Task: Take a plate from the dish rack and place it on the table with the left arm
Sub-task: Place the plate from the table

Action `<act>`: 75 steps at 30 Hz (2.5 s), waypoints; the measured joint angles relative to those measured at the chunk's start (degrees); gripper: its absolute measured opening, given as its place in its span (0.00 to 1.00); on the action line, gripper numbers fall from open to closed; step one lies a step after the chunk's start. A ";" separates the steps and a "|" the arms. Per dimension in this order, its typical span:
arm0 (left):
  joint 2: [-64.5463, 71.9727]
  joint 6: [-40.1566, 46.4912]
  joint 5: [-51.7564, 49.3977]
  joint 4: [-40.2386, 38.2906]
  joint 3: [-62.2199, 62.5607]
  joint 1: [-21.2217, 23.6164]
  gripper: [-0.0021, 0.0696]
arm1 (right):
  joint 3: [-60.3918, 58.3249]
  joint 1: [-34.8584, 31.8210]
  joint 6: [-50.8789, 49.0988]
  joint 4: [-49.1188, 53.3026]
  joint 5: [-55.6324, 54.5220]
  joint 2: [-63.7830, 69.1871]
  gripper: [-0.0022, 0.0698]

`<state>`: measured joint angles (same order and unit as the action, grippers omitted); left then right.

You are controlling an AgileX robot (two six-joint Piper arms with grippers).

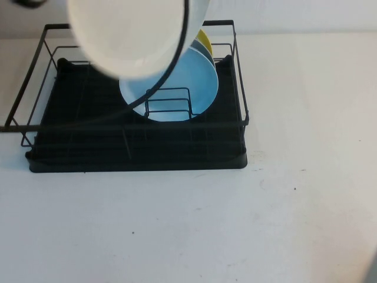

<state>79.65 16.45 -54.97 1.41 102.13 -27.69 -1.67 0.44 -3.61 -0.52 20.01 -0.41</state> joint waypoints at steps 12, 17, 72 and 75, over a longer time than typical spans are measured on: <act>-2.22 1.05 -16.96 -28.07 -12.74 2.70 0.12 | 0.00 0.00 0.00 0.00 0.00 0.00 0.00; -6.15 4.53 -12.81 -37.89 -29.56 2.92 0.12 | 0.00 0.00 0.00 0.00 0.00 0.00 0.00; 7.84 53.72 5.95 -83.90 -74.84 29.62 0.59 | 0.00 0.00 0.00 0.00 0.00 0.00 0.00; 4.05 53.36 7.39 -82.06 -74.84 29.62 0.57 | 0.00 0.00 0.00 0.00 0.00 0.00 0.00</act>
<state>83.70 69.81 -47.59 -80.66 27.29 1.92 -1.67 0.44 -3.61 -0.52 20.01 -0.41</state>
